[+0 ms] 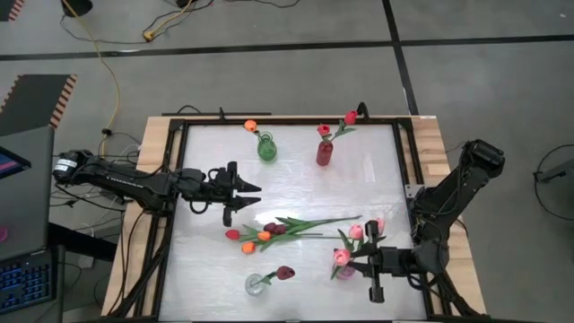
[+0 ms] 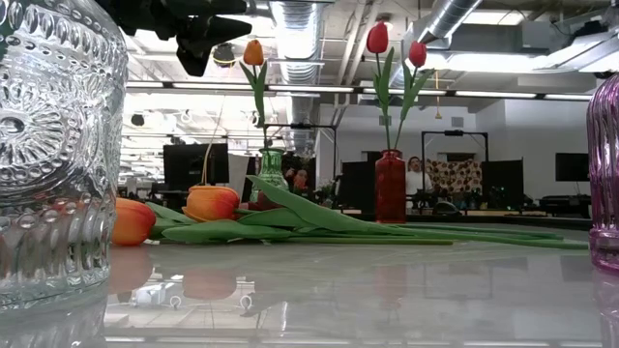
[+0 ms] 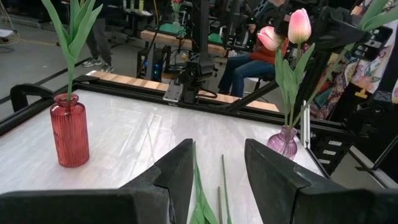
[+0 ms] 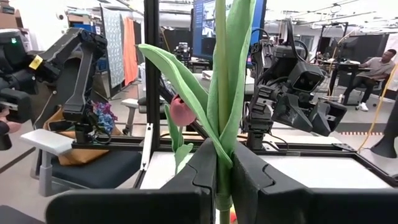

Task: Sort flowers into vase by color
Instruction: Put the pink flower into the purple vase

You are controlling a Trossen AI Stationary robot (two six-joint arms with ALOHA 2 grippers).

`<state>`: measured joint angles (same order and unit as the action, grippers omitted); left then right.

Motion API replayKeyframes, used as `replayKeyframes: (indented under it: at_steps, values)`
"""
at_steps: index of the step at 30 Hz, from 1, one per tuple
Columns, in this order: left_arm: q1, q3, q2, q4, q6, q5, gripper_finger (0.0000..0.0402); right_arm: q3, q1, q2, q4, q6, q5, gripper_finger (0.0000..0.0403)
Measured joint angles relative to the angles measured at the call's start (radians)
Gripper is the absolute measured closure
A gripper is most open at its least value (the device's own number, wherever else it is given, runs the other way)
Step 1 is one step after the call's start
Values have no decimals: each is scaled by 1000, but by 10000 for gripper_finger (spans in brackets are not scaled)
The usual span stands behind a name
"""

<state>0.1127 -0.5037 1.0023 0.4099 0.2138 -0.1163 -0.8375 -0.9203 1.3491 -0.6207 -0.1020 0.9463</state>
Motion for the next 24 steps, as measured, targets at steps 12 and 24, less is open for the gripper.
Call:
replayKeyframes:
  at_steps: [12, 24]
  values:
    - [0, 0, 0, 0, 0, 0, 270, 0, -1, 0, 0, 0, 0, 347]
    - [0, 0, 0, 0, 0, 0, 270, 0, -10, -7, 1, 56, 2, 346]
